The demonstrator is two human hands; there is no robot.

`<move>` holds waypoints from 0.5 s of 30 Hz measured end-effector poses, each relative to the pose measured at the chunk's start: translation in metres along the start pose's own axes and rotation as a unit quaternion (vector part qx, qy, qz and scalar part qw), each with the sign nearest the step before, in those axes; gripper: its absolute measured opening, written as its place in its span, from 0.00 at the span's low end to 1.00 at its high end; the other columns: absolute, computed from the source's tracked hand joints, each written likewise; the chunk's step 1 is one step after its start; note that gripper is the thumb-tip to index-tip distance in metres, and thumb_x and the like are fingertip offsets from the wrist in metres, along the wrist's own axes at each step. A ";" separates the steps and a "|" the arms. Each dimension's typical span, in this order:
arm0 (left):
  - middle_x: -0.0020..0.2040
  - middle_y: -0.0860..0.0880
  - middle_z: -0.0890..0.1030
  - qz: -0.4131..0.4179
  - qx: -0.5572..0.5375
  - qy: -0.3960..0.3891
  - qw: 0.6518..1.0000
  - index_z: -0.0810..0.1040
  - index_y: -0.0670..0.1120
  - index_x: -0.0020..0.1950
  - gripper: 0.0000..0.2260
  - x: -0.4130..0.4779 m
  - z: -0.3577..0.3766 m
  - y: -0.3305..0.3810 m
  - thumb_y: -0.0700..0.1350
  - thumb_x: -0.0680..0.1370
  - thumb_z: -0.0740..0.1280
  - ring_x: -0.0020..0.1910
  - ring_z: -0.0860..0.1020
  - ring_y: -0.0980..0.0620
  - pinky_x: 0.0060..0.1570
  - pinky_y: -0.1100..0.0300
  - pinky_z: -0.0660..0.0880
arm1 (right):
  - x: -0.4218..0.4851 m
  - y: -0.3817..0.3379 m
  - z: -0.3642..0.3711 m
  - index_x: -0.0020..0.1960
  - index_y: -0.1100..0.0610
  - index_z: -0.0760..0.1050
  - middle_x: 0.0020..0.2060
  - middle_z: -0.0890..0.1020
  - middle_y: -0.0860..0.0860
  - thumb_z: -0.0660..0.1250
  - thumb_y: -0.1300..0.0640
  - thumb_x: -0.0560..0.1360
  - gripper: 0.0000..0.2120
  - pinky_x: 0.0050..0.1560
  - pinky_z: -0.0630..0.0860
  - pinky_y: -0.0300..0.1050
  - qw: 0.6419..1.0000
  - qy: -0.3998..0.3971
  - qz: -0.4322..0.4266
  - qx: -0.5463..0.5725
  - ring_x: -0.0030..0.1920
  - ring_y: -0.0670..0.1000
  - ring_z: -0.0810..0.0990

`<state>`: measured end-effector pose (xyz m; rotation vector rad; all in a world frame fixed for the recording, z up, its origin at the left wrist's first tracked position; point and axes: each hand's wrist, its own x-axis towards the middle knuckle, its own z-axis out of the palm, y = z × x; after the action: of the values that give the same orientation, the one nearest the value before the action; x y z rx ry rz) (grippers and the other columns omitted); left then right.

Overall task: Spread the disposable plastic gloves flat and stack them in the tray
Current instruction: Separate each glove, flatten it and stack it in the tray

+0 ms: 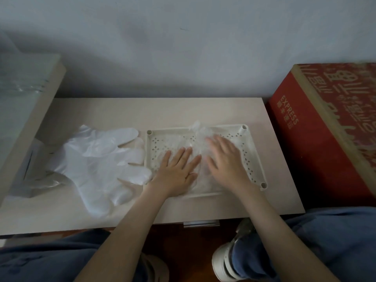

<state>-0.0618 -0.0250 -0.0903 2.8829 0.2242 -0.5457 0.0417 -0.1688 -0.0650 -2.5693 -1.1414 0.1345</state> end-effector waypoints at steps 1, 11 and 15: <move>0.77 0.51 0.33 0.001 -0.006 -0.001 1.000 0.35 0.57 0.76 0.24 -0.001 0.000 -0.001 0.56 0.83 0.41 0.75 0.32 0.53 0.71 0.48 0.31 | -0.001 0.002 0.007 0.77 0.49 0.52 0.78 0.50 0.51 0.51 0.46 0.82 0.26 0.74 0.43 0.50 0.997 -0.074 -0.013 -0.010 0.77 0.52 0.46; 0.66 0.49 0.75 -0.074 -0.361 0.247 0.896 0.69 0.49 0.70 0.17 -0.014 -0.029 -0.017 0.39 0.83 0.52 0.64 0.73 0.50 0.61 0.59 0.68 | -0.004 0.024 0.019 0.76 0.44 0.33 0.75 0.33 0.46 0.44 0.39 0.81 0.30 0.73 0.30 0.49 0.978 -0.198 0.042 -0.042 0.74 0.47 0.30; 0.66 0.47 0.73 -0.061 -0.259 0.258 0.929 0.70 0.48 0.70 0.18 -0.019 -0.030 -0.021 0.37 0.81 0.55 0.65 0.71 0.48 0.63 0.57 0.66 | -0.004 0.023 0.017 0.77 0.45 0.35 0.76 0.35 0.47 0.46 0.40 0.81 0.31 0.73 0.31 0.50 0.979 -0.193 0.055 -0.022 0.75 0.48 0.32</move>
<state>-0.0728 -0.0007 -0.0595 2.4320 0.5346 0.2464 0.0518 -0.1818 -0.0885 -2.7213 -1.1340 0.6655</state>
